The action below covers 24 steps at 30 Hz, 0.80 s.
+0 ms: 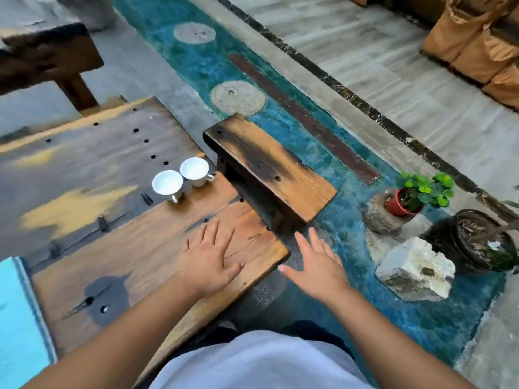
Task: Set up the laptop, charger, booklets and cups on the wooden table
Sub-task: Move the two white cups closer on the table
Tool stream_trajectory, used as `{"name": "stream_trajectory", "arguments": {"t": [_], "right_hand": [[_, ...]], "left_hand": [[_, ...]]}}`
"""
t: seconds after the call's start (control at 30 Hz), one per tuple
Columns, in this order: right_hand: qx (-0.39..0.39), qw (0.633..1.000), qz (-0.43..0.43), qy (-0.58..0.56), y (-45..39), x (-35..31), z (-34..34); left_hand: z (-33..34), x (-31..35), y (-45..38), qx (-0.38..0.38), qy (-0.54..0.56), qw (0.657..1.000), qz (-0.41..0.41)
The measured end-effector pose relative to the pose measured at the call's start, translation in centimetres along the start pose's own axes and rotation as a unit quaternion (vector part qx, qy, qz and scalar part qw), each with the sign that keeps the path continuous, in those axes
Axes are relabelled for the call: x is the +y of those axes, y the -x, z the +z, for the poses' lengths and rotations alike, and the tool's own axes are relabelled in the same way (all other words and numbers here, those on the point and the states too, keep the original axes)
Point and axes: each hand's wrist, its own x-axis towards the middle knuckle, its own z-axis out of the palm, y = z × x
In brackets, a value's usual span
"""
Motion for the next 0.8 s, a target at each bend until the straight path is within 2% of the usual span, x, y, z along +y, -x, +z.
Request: {"name": "stream_trajectory", "arguments": {"t": [0.17,0.43,0.67,0.8], "right_hand": [[-0.03,0.991,-0.114,0.06,-6.1,-4.8,-1.4],[-0.056,0.952,-0.265,0.144,-16.2,-11.1,-4.1],[-0.069,0.927,-0.332,0.159,-25.2,-17.2,-6.2],[-0.06,0.913,-0.369,0.162,-29.9,-21.0,-6.6]], "left_hand": [[-0.3,-3.8,0.6,0.038,0.057,0.99,-0.125],[-1.9,-6.5,-1.4,0.093,0.119,0.946,-0.288],[-3.7,-9.5,-7.6,0.123,0.161,0.923,-0.326],[-4.2,-12.1,-12.1,0.12,0.165,0.925,-0.32]]}}
